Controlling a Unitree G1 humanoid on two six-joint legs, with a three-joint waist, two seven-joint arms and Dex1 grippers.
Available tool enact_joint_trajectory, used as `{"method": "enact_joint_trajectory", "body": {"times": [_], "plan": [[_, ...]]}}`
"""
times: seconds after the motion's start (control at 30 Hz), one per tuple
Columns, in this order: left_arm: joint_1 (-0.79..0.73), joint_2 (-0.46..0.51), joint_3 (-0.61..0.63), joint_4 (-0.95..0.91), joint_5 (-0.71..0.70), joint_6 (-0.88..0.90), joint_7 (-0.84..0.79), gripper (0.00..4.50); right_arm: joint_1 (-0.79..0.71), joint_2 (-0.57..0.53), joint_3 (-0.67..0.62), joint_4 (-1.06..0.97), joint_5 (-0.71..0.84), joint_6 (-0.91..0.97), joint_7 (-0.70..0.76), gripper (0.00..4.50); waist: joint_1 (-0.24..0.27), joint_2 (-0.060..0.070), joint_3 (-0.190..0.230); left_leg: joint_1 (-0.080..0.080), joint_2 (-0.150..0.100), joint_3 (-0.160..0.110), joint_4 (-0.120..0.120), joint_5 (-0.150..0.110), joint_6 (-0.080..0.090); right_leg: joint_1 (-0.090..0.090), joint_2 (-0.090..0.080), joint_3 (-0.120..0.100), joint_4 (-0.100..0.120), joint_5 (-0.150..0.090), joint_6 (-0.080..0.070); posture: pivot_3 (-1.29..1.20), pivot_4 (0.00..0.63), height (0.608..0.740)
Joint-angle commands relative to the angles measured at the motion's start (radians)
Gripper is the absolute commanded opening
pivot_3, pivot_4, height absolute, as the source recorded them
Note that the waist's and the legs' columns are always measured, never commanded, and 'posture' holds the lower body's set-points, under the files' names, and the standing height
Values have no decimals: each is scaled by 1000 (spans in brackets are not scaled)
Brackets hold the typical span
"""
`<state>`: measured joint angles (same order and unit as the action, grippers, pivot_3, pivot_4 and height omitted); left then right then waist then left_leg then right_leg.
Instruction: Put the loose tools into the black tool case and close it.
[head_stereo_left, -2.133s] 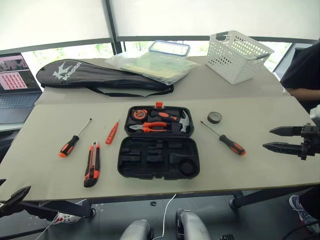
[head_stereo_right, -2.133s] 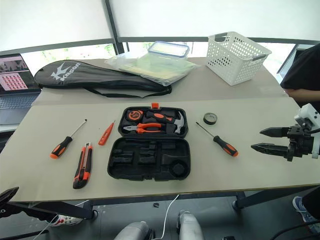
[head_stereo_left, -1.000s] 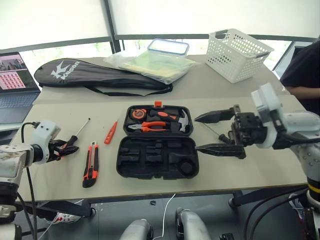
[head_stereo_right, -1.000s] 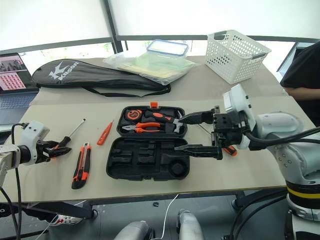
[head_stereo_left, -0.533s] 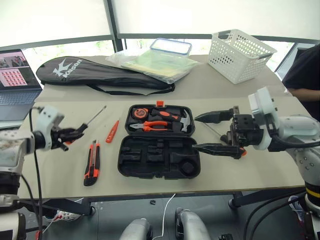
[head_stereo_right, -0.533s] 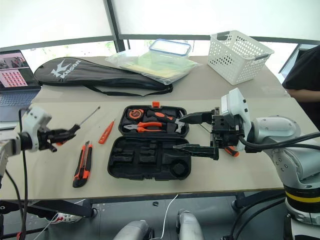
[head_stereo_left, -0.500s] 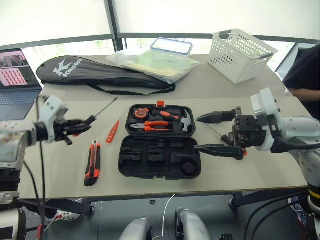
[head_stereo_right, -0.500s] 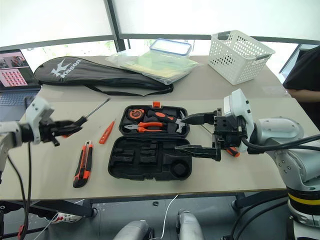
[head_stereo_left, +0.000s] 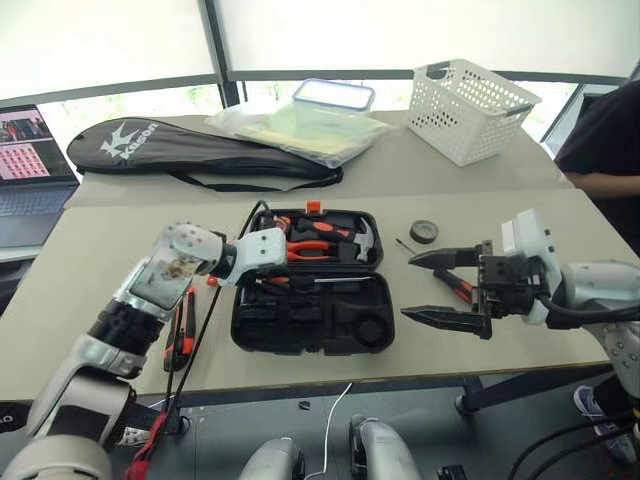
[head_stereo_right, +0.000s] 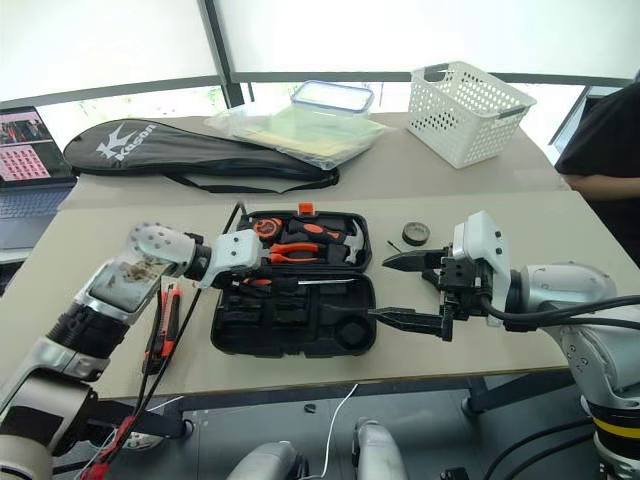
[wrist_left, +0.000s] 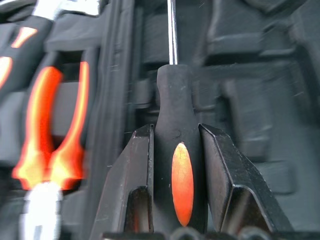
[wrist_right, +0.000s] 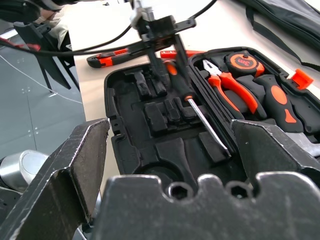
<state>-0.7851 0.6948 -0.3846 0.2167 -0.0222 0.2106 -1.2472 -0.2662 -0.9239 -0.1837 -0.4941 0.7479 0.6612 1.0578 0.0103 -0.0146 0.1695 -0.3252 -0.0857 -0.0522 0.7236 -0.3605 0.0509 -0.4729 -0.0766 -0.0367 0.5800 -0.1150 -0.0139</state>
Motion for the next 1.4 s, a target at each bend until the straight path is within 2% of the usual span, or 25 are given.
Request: {"method": "enact_joint_trajectory", "body": {"times": [0.03,0.37,0.6,0.67,0.7,0.73,0.83,0.9,0.97,1.07,1.3,1.4], "plan": [[-38,-12,13,53,33,-59,6,864,7,-11,-54,-41,14,-9,-22,4500,2,0,0,0,0,0,1,0,0,0,0,0,0,0,0,0,150,740],[-22,-3,26,69,37,-137,-58,864,19,-7,-58,-43,9,-14,-46,4500,3,0,0,-3,-1,0,5,-1,2,0,0,-2,-2,2,3,0,150,740],[-34,-35,19,77,61,-90,-51,864,8,-3,-51,-50,17,-7,-54,4500,3,0,0,-4,-2,0,6,-1,2,0,0,-2,-1,2,4,0,150,740],[-40,-43,27,66,51,-64,-56,1867,5,-3,-51,-51,23,-3,-56,4500,3,0,0,-4,-2,0,6,-1,2,0,0,-2,-1,2,4,0,150,740],[-42,-43,36,47,37,-40,-65,2006,6,-4,-53,-54,27,-1,-57,4500,3,0,0,-4,-1,0,6,-1,2,0,0,-2,-1,2,4,0,150,740],[-45,-42,44,27,24,-15,-73,2491,7,-5,-54,-56,32,1,-57,4500,3,0,0,-4,-1,0,6,-1,2,0,0,-2,-1,2,4,0,150,740],[-51,-32,63,-19,6,32,-86,3501,15,-10,-63,-63,50,4,-58,4500,5,0,0,-4,-2,0,7,-1,3,0,0,-1,-1,2,4,0,150,740],[-50,-24,68,-41,4,38,-89,4346,19,-11,-66,-63,54,4,-58,4500,4,0,0,-4,-2,0,7,-1,3,0,0,-1,-1,2,4,0,150,740],[-52,-24,75,-57,-6,49,-91,4472,24,-11,-67,-63,53,2,-58,4500,3,0,0,-4,-1,0,7,-1,3,0,0,-1,-1,2,4,0,150,740],[-50,-32,74,-56,-9,42,-95,3773,24,-10,-61,-60,50,-1,-58,4500,3,0,0,-4,-1,0,7,-1,3,0,0,-2,-1,2,4,0,150,740],[-48,-76,39,18,29,-12,-74,1044,27,-9,-53,-52,36,-12,-55,4500,4,0,0,-4,-2,0,7,-1,3,0,0,-2,-1,2,4,0,150,740],[-48,-85,21,37,46,-32,-77,36,32,-8,-56,-55,35,-12,-57,4500,4,0,0,-4,-2,0,7,-1,3,0,0,-1,-1,2,4,0,150,740]]}}
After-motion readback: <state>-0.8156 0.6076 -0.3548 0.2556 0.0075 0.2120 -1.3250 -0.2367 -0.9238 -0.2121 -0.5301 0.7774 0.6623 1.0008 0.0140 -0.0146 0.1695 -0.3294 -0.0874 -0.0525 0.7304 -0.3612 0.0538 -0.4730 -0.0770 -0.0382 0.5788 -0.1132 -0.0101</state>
